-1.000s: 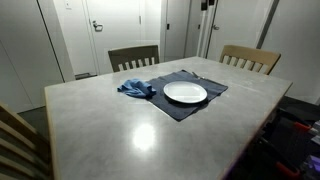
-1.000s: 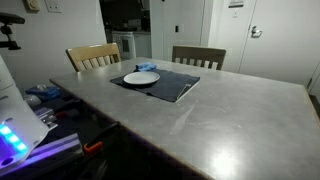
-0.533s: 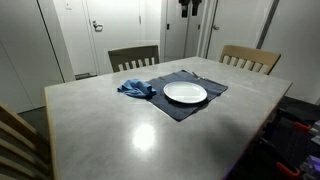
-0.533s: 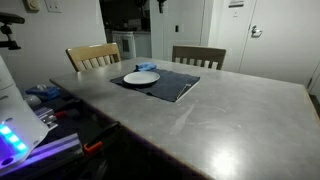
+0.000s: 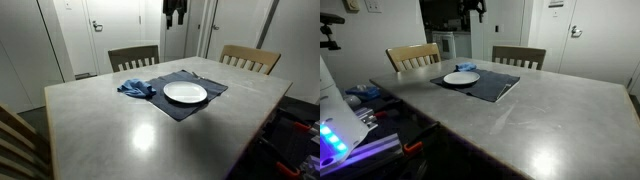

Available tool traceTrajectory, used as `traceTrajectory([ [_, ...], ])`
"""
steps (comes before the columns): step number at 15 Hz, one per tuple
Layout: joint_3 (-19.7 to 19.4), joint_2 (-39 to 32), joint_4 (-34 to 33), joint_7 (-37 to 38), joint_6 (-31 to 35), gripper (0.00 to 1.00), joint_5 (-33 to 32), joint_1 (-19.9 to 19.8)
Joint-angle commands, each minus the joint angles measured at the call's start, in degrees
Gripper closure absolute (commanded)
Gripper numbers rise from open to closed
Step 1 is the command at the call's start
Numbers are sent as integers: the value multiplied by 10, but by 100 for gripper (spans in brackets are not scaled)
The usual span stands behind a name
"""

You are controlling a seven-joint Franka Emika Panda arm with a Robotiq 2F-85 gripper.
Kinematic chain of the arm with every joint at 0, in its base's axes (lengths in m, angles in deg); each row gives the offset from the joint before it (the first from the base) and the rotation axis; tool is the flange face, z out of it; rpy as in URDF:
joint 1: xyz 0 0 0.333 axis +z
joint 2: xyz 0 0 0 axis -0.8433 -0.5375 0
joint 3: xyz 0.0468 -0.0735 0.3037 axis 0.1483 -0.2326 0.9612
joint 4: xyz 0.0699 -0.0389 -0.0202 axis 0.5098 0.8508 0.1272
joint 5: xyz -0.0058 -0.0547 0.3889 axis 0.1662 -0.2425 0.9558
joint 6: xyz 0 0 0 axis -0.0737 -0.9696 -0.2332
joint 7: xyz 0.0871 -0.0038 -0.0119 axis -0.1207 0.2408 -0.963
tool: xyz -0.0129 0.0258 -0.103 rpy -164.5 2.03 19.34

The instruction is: Wipe the white plate with the blue towel

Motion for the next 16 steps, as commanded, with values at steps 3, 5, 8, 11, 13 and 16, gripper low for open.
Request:
traceTrajectory([
  [3, 2, -22, -16, 0, -2, 0, -1, 4],
  [5, 2, -18, -16, 0, -3, 0, -1, 4],
  [8, 1, -61, -66, 39, -51, 0, -28, 23],
  [11, 5, -99, -104, 39, -74, 0, -51, 40],
  [13, 8, -128, -131, 32, -69, 0, -54, 48],
  [16, 10, -175, -176, 29, -67, 0, -50, 61],
])
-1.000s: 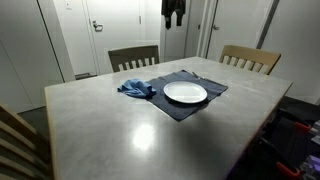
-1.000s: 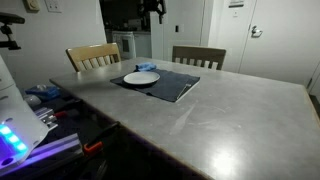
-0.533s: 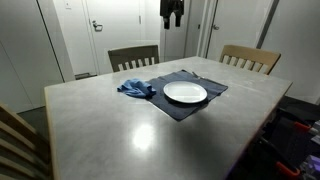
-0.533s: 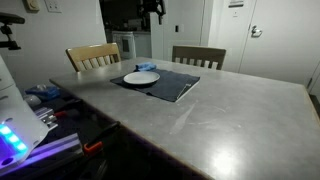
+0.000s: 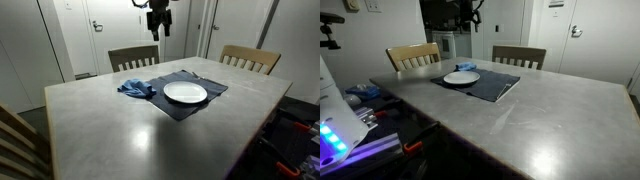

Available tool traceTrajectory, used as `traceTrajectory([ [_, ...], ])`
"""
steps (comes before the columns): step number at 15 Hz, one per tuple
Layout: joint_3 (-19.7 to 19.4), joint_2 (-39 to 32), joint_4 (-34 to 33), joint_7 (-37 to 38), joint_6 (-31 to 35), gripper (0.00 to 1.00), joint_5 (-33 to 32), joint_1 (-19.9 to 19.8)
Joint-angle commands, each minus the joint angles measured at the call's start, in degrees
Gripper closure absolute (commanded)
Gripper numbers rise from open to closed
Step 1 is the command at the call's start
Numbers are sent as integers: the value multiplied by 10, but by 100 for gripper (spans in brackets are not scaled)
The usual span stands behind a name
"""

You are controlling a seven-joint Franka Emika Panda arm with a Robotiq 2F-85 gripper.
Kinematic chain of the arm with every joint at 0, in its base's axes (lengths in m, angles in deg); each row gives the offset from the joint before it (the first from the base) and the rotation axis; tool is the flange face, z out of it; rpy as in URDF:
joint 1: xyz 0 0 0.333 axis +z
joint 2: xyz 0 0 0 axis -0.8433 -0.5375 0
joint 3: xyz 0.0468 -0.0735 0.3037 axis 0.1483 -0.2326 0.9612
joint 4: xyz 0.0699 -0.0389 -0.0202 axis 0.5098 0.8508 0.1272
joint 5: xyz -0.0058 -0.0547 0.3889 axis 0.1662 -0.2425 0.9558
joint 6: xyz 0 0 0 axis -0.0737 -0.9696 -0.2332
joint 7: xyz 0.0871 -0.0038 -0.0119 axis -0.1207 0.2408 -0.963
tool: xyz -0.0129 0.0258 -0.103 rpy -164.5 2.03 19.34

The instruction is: Wipe the white plate with the blue towel

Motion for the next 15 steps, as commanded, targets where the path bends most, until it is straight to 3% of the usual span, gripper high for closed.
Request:
traceTrajectory([
  [1, 6, -67, -76, -5, -11, 0, -1, 10],
  [10, 29, -179, -151, -17, 16, 0, 44, 21],
  [15, 33, -236, -196, -27, -3, 0, 53, 25],
])
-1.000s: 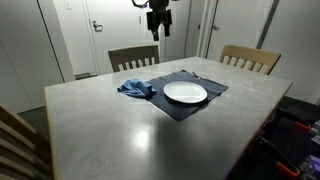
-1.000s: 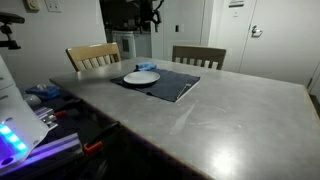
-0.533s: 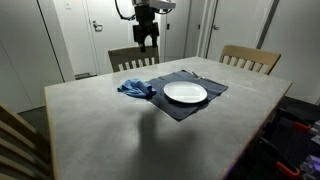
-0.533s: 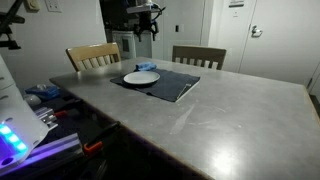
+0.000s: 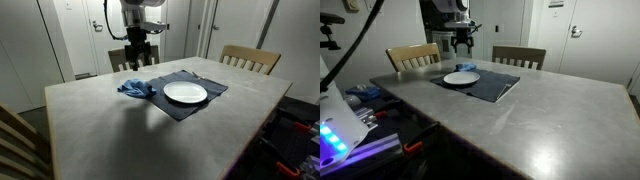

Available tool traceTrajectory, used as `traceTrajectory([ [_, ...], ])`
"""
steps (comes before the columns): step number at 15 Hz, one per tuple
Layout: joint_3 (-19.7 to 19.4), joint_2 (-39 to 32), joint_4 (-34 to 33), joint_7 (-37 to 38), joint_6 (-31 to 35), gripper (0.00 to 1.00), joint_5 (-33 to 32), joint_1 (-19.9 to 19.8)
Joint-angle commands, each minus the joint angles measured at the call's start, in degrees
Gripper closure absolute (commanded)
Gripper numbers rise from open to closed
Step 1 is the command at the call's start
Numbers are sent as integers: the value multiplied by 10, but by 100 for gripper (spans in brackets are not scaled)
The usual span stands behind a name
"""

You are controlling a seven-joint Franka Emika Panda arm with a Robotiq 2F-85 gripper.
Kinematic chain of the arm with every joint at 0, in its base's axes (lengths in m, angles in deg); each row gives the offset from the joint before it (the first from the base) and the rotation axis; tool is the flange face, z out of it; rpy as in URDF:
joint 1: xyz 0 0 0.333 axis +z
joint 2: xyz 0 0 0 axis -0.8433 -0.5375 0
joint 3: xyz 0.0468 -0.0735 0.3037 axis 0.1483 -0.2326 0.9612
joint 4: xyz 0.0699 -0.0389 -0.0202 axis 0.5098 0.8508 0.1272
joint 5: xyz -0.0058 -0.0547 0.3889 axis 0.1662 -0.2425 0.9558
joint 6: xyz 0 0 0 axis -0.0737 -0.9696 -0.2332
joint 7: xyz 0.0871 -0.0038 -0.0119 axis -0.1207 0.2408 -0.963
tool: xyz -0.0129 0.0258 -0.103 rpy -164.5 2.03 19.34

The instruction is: Wipe the white plate with the blue towel

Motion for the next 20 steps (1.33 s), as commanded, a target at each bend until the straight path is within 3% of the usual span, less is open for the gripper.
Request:
traceTrajectory([
  [1, 1, -46, -56, -31, -24, 0, 7, 1],
  [2, 0, -52, -70, -46, -47, 0, 1, 2],
  [3, -5, -31, -29, -20, -12, 0, 3, 5],
  [10, -4, -64, -68, -12, -37, 0, 12, 8],
  [20, 10, -94, -44, -22, 53, 0, 54, -10],
])
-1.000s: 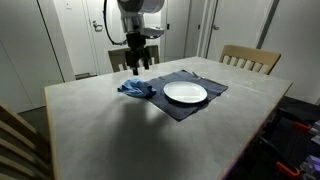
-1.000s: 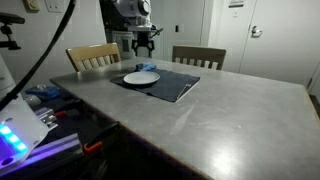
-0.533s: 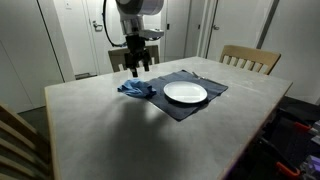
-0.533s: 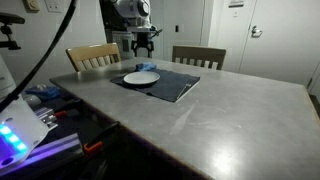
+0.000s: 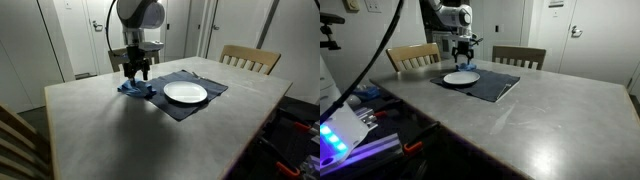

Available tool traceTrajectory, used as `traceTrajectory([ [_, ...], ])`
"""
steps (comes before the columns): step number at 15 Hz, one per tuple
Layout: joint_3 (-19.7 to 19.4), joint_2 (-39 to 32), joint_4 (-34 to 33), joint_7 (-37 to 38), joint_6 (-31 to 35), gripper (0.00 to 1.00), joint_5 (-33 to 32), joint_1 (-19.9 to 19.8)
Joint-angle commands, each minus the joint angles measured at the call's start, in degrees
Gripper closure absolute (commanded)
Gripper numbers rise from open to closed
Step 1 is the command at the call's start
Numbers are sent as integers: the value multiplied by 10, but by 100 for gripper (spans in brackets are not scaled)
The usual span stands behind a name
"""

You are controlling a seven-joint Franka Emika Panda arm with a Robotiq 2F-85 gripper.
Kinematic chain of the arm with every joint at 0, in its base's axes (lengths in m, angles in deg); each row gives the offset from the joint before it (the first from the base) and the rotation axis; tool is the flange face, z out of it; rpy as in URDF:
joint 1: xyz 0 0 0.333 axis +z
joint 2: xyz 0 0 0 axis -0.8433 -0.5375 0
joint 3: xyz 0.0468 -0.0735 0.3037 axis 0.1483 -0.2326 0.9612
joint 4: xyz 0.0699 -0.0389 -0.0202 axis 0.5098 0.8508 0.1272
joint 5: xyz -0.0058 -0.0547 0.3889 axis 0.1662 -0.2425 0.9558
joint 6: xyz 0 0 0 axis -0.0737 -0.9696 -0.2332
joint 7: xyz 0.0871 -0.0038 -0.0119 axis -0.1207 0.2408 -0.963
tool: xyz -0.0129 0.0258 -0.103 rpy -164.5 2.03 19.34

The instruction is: Wipe the white plate with the blue towel

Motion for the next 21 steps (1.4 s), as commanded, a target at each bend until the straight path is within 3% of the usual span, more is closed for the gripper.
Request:
traceTrajectory([
  [1, 8, -6, 6, -2, 27, 0, 22, -6],
  [9, 2, -8, 27, 55, 66, 2, 48, -10],
  [11, 2, -8, 32, 57, 75, 27, 55, -12],
  [21, -14, 0, 45, 87, 92, 96, 52, -9],
])
